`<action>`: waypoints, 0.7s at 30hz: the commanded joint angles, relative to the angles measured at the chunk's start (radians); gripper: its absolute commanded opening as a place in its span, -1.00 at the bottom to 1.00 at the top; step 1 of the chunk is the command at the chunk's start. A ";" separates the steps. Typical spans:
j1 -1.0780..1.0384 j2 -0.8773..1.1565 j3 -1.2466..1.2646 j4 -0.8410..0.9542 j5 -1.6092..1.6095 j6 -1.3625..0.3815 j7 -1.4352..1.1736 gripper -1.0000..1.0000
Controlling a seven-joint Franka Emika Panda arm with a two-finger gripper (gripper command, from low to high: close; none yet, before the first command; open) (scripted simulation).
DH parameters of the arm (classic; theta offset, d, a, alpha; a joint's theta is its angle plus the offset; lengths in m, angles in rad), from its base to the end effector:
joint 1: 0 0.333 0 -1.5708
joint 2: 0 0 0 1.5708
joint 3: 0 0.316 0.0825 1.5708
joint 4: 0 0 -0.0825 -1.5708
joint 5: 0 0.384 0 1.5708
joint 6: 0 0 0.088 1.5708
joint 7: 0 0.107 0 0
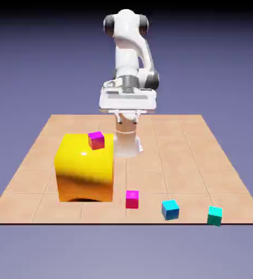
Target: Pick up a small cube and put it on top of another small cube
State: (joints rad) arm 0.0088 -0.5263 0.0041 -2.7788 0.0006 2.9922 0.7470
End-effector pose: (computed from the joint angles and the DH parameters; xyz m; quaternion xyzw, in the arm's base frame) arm 0.3999 0.0051 0.4501 -0.8702 0.3347 -0.3360 0.1332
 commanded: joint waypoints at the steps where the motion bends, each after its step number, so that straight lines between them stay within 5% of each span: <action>1: -0.003 0.036 0.003 0.026 0.000 -0.037 0.005 0.00; 21: -0.056 0.761 0.071 0.543 0.010 -0.779 0.104 0.00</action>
State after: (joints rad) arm -0.0467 0.2348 0.0756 -2.2357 0.0108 2.2129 0.8514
